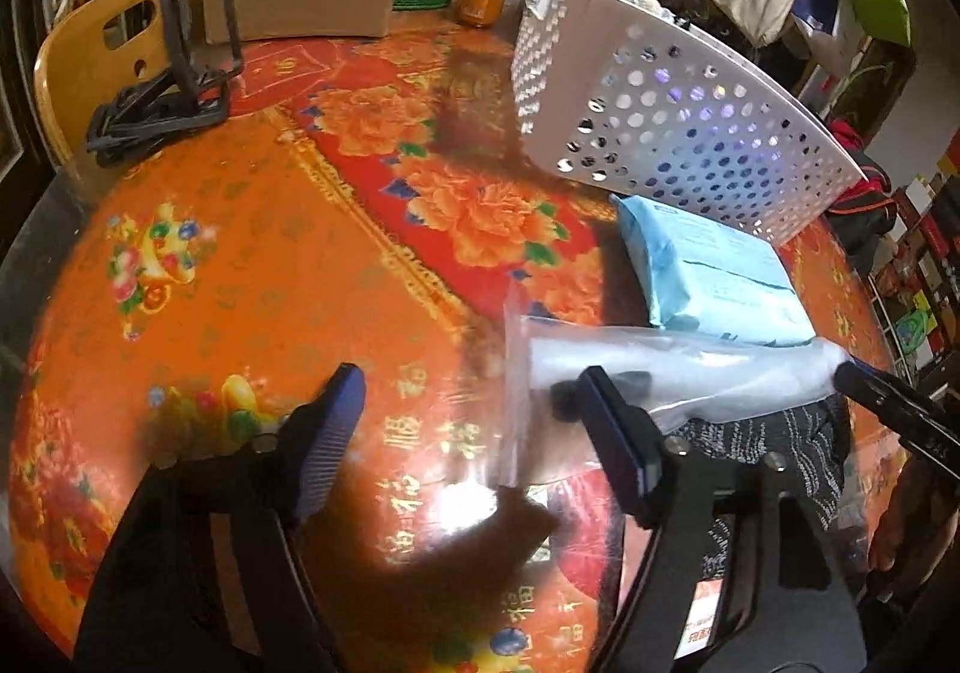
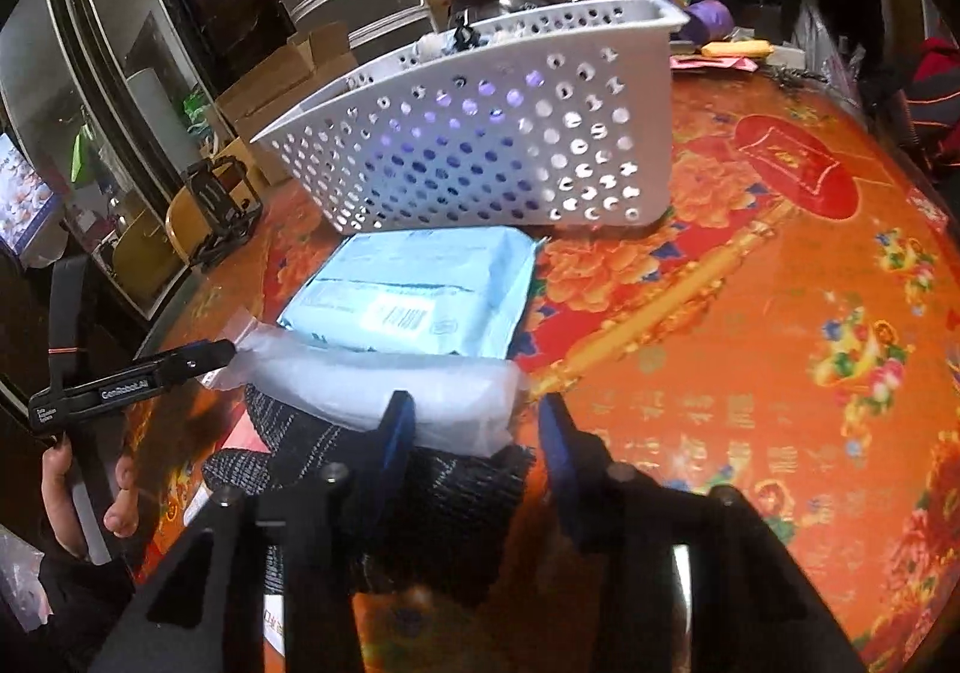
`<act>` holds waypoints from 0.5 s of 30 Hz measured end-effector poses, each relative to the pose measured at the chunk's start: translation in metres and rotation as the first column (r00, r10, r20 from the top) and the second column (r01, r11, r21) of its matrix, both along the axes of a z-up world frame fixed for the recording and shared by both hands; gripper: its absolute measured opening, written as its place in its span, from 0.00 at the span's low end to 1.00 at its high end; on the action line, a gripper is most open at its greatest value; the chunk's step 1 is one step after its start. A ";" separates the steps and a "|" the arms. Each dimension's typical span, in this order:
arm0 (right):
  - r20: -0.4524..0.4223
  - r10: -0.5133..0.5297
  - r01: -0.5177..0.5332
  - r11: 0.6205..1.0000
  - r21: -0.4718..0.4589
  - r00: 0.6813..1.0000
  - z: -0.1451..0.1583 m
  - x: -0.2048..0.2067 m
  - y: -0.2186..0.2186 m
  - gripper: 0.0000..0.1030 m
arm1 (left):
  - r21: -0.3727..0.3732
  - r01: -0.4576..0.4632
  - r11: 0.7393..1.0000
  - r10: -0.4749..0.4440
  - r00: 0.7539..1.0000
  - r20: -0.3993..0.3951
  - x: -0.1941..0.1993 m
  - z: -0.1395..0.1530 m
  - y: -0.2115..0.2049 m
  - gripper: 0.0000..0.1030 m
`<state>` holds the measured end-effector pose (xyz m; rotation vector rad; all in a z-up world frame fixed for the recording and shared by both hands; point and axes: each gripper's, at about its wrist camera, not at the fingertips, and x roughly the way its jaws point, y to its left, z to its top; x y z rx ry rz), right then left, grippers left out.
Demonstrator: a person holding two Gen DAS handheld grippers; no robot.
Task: Organize soft objects
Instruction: 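Grasp the clear plastic bag with both tools at its two ends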
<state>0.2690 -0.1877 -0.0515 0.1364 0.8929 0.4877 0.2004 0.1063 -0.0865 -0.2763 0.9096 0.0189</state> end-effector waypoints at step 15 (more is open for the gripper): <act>0.009 0.039 -0.038 0.999 -0.036 0.999 -0.006 -0.002 0.007 0.29 | 0.012 0.075 0.997 -0.076 0.997 0.034 0.002 -0.001 -0.025 0.22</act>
